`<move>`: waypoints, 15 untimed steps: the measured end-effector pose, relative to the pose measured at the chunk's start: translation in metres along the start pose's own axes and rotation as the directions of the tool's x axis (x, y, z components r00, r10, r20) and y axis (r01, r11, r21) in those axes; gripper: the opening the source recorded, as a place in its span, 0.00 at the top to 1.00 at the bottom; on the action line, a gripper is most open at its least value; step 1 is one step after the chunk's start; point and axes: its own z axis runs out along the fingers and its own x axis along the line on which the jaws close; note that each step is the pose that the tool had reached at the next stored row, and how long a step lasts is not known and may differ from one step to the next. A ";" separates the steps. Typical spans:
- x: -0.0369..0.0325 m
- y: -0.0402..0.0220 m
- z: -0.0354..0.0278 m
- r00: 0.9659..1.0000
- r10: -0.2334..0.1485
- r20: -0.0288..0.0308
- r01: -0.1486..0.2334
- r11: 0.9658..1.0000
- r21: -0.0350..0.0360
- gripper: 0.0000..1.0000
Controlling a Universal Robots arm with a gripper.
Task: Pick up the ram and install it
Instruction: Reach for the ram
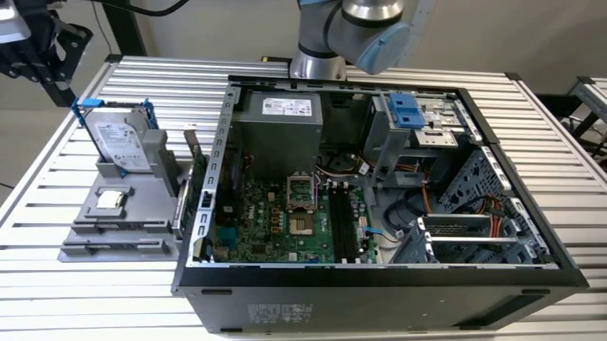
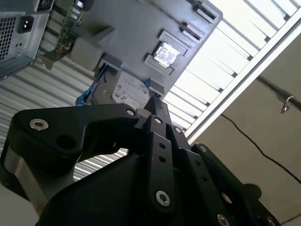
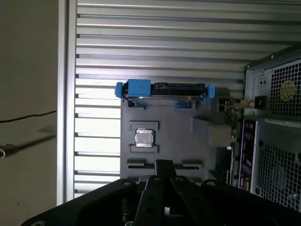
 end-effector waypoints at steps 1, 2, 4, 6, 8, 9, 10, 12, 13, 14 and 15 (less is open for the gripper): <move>0.0000 -0.0031 -0.0001 1.000 0.000 0.000 0.000 1.000 0.000 1.00; 0.0001 -0.0057 -0.0001 1.000 0.000 -0.001 0.000 1.000 0.000 1.00; 0.0000 -0.0120 -0.0003 1.000 0.000 -0.001 0.000 1.000 0.000 1.00; -0.0001 -0.0183 -0.0004 1.000 0.000 -0.002 0.000 1.000 0.000 1.00; -0.0003 -0.0242 -0.0005 1.000 0.000 -0.003 0.000 1.000 0.000 1.00; -0.0004 -0.0271 -0.0006 1.000 0.000 -0.004 0.000 1.000 0.000 1.00; -0.0006 -0.0302 -0.0007 1.000 0.000 -0.004 0.000 1.000 0.000 1.00; -0.0010 -0.0360 -0.0008 1.000 0.000 -0.005 0.000 1.000 0.000 1.00; -0.0012 -0.0391 -0.0009 1.000 0.000 -0.006 0.000 1.000 0.000 1.00; -0.0014 -0.0421 -0.0009 1.000 0.000 -0.006 0.000 1.000 0.000 1.00; -0.0016 -0.0449 -0.0010 1.000 0.000 -0.007 0.000 1.000 0.000 1.00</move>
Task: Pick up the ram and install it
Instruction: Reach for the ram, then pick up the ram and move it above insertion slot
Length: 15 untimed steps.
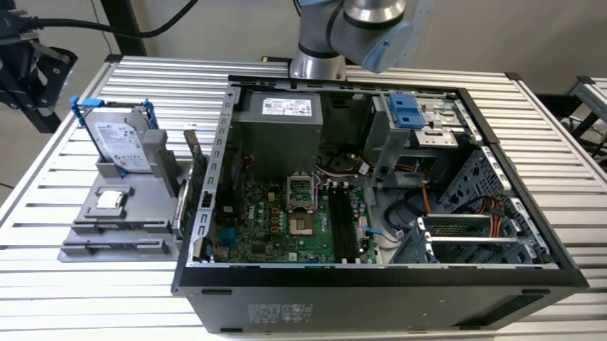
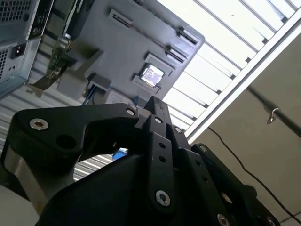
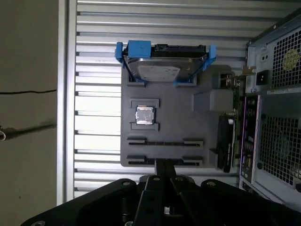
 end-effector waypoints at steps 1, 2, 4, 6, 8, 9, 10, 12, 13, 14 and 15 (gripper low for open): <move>-0.0002 -0.0029 -0.0001 1.000 0.000 0.000 0.000 1.000 0.000 1.00; -0.0005 -0.0056 -0.0002 1.000 0.000 -0.001 0.000 1.000 0.000 1.00; -0.0010 -0.0105 -0.0002 1.000 0.000 -0.002 0.000 1.000 0.000 1.00; -0.0014 -0.0152 -0.0003 1.000 0.000 -0.002 0.000 1.000 0.000 1.00; -0.0014 -0.0180 -0.0004 1.000 0.000 -0.003 0.000 1.000 0.000 1.00; -0.0015 -0.0187 -0.0004 1.000 0.000 -0.003 0.000 1.000 0.000 1.00; -0.0015 -0.0190 -0.0004 1.000 0.000 -0.003 0.000 1.000 0.000 1.00; -0.0015 -0.0193 -0.0005 1.000 0.000 -0.003 0.000 1.000 0.000 1.00; -0.0015 -0.0195 -0.0005 1.000 0.000 -0.003 0.000 1.000 0.000 1.00; -0.0015 -0.0197 -0.0005 1.000 0.000 -0.002 0.000 1.000 0.000 1.00; -0.0015 -0.0199 -0.0005 1.000 0.000 -0.003 0.000 1.000 0.000 1.00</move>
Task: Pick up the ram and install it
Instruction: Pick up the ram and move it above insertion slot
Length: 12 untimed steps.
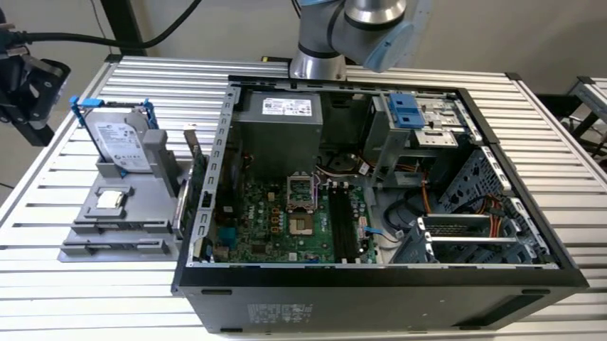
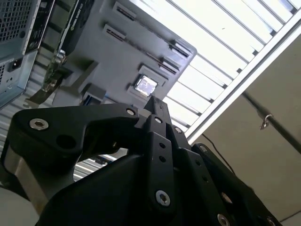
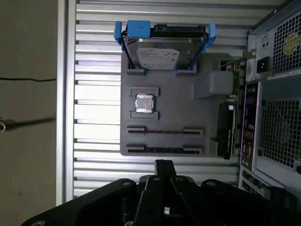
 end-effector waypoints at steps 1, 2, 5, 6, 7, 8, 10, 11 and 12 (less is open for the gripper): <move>0.0000 -0.0003 0.0000 1.000 0.000 0.000 0.000 1.000 0.000 1.00; 0.0000 -0.0004 0.0000 1.000 0.000 0.000 0.000 1.000 0.000 1.00; 0.0000 -0.0006 0.0000 1.000 0.000 0.000 0.000 1.000 0.001 1.00; 0.0000 -0.0006 0.0000 1.000 0.000 0.000 0.000 1.000 0.001 1.00; 0.0000 -0.0006 0.0000 1.000 0.000 -0.004 0.000 1.000 0.001 1.00; 0.0000 -0.0006 0.0000 1.000 0.000 -0.007 0.000 1.000 0.001 1.00; 0.0000 -0.0006 0.0000 1.000 0.000 -0.007 0.000 1.000 0.001 1.00; 0.0000 -0.0006 0.0000 1.000 0.000 -0.008 0.000 1.000 0.001 1.00; 0.0000 -0.0006 0.0000 1.000 0.000 -0.008 0.000 1.000 0.001 1.00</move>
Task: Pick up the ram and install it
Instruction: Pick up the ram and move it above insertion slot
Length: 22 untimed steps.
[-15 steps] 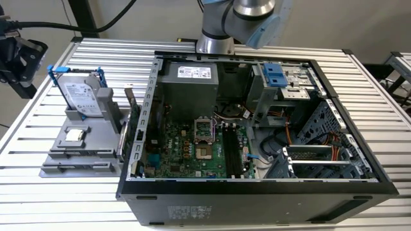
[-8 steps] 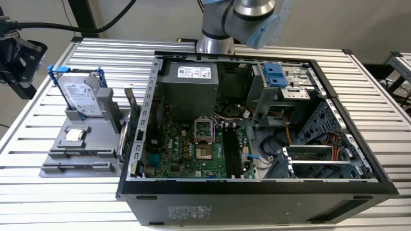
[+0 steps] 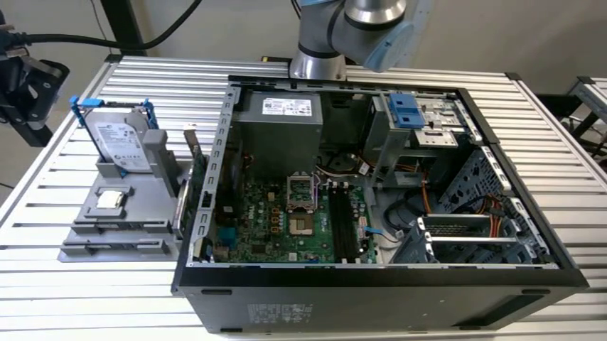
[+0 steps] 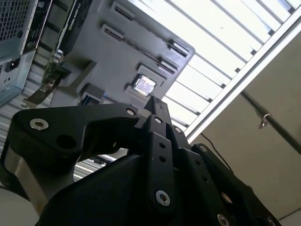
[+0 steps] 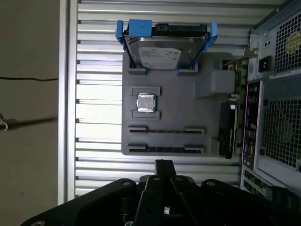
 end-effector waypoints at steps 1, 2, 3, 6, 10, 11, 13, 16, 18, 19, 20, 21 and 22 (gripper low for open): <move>0.0000 0.0000 0.0000 1.000 0.000 0.000 0.000 1.000 0.000 1.00; 0.0000 0.0000 0.0000 1.000 0.000 -0.001 0.000 1.000 0.000 1.00; 0.0000 0.0000 0.0000 1.000 0.000 -0.001 0.000 1.000 0.000 1.00; 0.0000 0.0000 0.0000 1.000 0.000 -0.002 0.000 1.000 0.000 1.00; 0.0000 0.0000 0.0000 1.000 -0.018 -0.002 0.018 1.000 0.000 1.00; 0.0000 0.0000 0.0000 1.000 -0.026 -0.003 0.026 1.000 0.000 1.00; 0.0000 0.0000 0.0000 0.999 -0.048 -0.004 0.048 0.999 0.000 1.00; 0.0000 0.0000 0.0000 0.996 -0.093 -0.006 0.093 0.996 0.000 1.00; 0.0000 0.0000 0.0000 0.992 -0.124 -0.008 0.124 0.992 0.000 1.00; 0.0000 0.0000 0.0000 0.990 -0.140 -0.008 0.140 0.990 0.000 1.00; 0.0000 0.0000 0.0000 0.988 -0.156 -0.009 0.156 0.988 0.000 1.00; 0.0000 0.0000 0.0000 0.985 -0.172 -0.010 0.172 0.985 0.000 1.00; 0.0000 0.0000 0.0000 0.982 -0.188 -0.011 0.188 0.982 0.000 1.00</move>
